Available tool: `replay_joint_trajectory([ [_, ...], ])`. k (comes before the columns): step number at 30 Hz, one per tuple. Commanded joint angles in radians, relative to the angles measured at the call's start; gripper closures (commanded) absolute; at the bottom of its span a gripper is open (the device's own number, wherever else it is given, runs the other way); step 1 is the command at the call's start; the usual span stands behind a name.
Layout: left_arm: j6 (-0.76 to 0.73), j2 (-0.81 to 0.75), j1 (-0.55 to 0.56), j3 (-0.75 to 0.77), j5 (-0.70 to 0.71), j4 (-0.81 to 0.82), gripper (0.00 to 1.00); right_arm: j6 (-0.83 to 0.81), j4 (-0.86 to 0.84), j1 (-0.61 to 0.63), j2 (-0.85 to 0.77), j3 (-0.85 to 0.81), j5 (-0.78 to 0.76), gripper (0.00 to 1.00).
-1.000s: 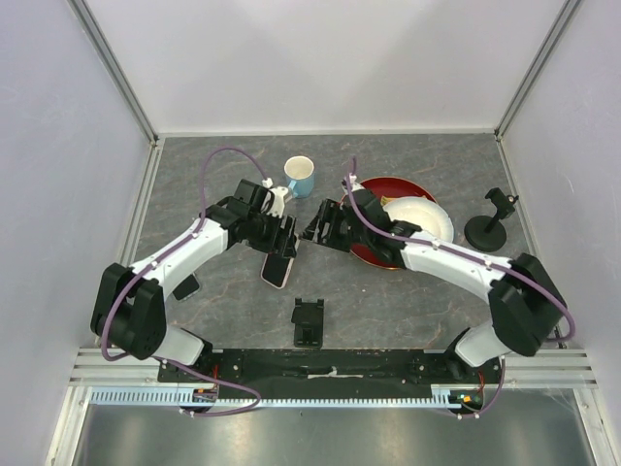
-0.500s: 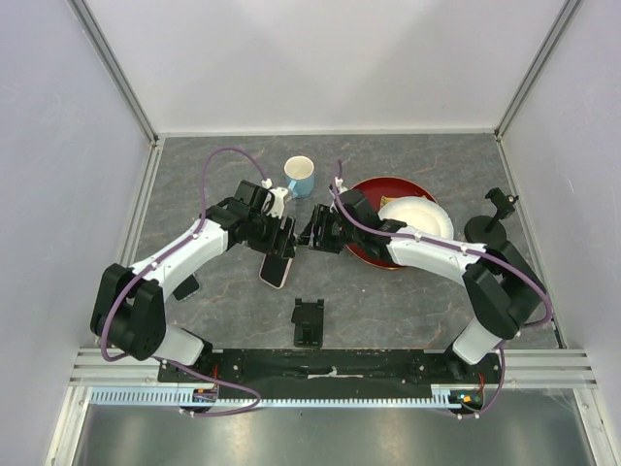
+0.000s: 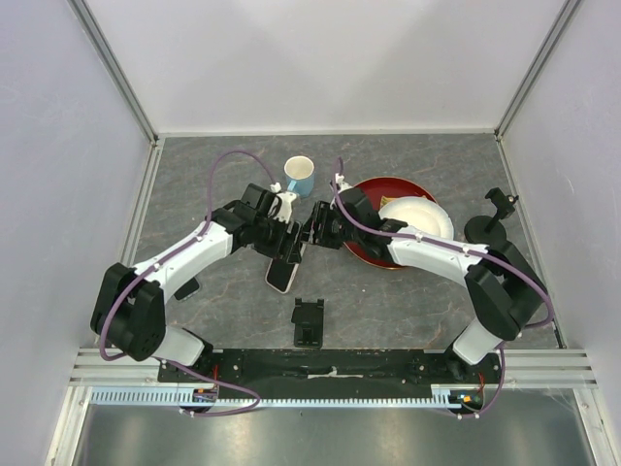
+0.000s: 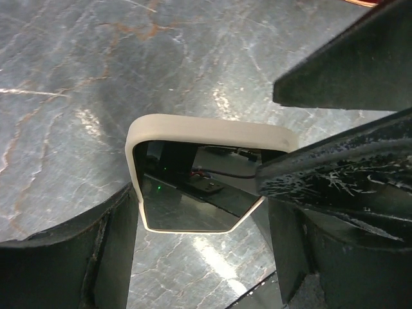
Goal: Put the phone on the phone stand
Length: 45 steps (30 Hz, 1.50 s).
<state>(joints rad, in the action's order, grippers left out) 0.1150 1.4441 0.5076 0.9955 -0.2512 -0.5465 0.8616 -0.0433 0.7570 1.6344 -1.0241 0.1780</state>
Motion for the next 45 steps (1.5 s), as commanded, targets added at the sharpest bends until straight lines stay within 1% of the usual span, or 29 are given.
replay_joint_trajectory([
  [1,0.012,-0.033,0.012,0.017,-0.066,0.056,0.98,-0.015,-0.043,-0.033,-0.061,-0.047,-0.017,0.41],
  [5,0.011,-0.039,0.016,0.017,-0.06,0.053,0.98,-0.026,-0.075,-0.038,-0.074,-0.031,0.05,0.41],
  [7,0.011,-0.037,0.017,0.017,-0.06,0.053,0.98,-0.021,-0.104,-0.035,-0.062,-0.027,0.122,0.41],
  [15,0.008,-0.04,0.023,0.017,-0.059,0.054,0.98,-0.036,-0.109,0.022,0.021,-0.025,0.178,0.42],
  [20,0.005,-0.044,0.031,0.015,-0.051,0.053,0.98,-0.007,-0.141,0.044,0.05,-0.021,0.183,0.47],
  [25,0.005,-0.047,0.034,0.015,-0.054,0.056,0.98,0.023,-0.15,0.044,0.065,-0.027,0.178,0.56],
  [26,0.003,-0.051,0.037,0.012,-0.053,0.057,0.98,0.036,-0.171,0.042,0.065,-0.024,0.186,0.58],
  [27,0.003,-0.059,0.037,0.012,-0.049,0.057,0.98,0.056,-0.185,0.042,0.067,-0.019,0.196,0.63],
  [30,0.003,-0.073,0.039,0.006,-0.051,0.074,0.98,0.095,-0.245,0.042,0.067,-0.002,0.228,0.69],
  [35,0.003,-0.085,0.039,0.005,-0.039,0.079,0.98,0.128,-0.313,0.042,0.053,0.032,0.255,0.7],
  [38,0.005,-0.09,0.039,0.003,-0.034,0.082,0.98,0.123,-0.311,0.042,0.044,0.044,0.253,0.76],
  [39,0.006,-0.09,0.039,0.003,-0.034,0.08,0.98,0.125,-0.31,0.042,0.042,0.047,0.25,0.83],
  [41,0.008,-0.093,0.04,0.005,-0.031,0.08,0.98,0.123,-0.314,0.042,0.032,0.064,0.232,0.92],
  [42,0.008,-0.097,0.04,0.003,-0.026,0.08,0.98,0.125,-0.311,0.045,0.022,0.071,0.216,1.0],
  [44,0.009,-0.108,0.04,0.0,-0.02,0.083,0.98,0.117,-0.29,0.045,0.004,0.084,0.177,1.0],
  [45,0.009,-0.109,0.04,-0.001,-0.013,0.085,0.96,0.114,-0.279,0.044,-0.002,0.084,0.16,1.0],
])
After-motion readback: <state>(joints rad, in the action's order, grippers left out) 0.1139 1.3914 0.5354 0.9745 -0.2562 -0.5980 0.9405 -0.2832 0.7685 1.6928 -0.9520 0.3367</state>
